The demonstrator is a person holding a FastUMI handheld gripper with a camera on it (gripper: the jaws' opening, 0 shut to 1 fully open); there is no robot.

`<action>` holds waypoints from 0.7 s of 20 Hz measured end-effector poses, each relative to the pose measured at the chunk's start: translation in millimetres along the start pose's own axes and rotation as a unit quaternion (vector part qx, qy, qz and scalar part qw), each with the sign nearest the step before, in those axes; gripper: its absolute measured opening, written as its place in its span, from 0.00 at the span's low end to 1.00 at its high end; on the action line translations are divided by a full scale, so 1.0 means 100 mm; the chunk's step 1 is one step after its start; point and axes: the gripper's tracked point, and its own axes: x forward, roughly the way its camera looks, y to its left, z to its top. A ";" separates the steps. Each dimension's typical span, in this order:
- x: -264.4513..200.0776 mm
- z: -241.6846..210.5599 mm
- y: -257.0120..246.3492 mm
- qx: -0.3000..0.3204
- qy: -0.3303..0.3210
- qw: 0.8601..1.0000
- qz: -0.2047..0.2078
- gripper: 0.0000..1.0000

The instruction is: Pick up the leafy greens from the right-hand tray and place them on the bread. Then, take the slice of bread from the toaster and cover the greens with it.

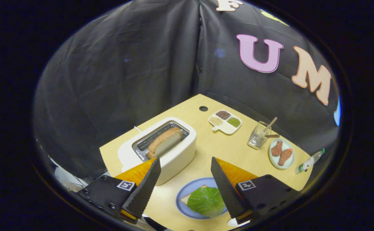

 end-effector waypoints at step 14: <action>0.44 0.36 0.41 0.030 0.000 0.999 0.019 1.00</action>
